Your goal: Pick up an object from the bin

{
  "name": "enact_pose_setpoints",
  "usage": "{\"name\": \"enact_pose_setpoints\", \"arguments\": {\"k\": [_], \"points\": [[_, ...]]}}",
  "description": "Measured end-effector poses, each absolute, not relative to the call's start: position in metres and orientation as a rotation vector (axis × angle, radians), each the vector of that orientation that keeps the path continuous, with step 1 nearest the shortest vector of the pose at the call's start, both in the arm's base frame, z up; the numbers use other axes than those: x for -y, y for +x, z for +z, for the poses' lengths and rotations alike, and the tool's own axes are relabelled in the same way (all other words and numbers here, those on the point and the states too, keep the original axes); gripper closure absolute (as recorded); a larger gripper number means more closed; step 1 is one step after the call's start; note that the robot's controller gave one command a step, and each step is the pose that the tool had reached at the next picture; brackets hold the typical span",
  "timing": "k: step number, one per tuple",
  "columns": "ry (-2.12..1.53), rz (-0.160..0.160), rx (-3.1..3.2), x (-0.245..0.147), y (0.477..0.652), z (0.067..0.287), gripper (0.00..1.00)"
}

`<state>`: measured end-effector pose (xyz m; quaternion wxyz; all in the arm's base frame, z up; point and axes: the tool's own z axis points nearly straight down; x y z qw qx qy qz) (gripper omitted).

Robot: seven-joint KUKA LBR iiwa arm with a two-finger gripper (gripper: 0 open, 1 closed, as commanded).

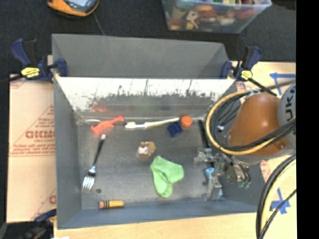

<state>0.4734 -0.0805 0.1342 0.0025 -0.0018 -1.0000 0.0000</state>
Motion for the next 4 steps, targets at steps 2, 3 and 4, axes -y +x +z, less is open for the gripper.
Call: {"name": "enact_pose_setpoints", "arguments": {"k": [2,3,4], "points": [[0.076,0.000,3.143,0.003,0.497,0.070,0.00],[0.295,0.008,3.139,-0.017,0.503,0.119,0.00],[0.114,0.000,3.141,-0.027,0.497,0.100,0.00]]}}
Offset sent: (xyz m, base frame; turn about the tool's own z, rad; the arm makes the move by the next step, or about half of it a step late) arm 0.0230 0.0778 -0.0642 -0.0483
